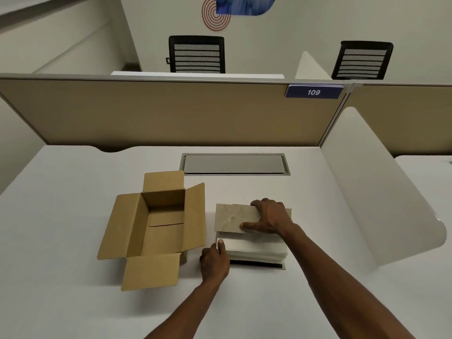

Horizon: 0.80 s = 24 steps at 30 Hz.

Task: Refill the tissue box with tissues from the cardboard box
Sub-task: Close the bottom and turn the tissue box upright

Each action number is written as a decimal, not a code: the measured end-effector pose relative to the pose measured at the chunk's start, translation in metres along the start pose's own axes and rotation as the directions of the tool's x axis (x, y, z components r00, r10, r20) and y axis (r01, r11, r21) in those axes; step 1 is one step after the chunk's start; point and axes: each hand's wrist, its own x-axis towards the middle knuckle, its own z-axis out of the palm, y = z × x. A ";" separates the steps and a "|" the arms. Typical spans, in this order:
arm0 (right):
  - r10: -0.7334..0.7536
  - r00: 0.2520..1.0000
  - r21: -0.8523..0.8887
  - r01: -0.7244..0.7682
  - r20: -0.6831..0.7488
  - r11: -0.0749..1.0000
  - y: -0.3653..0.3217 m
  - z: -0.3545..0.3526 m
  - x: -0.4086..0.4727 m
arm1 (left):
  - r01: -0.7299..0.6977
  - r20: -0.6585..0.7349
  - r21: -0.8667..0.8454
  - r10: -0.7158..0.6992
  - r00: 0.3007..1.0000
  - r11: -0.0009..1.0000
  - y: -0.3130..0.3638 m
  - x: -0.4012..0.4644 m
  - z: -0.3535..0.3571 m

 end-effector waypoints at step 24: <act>-0.008 0.954 0.062 -0.012 0.299 0.998 0.010 -0.016 -0.001 | -0.034 -0.034 0.088 0.038 0.999 0.996 0.012 -0.009 0.019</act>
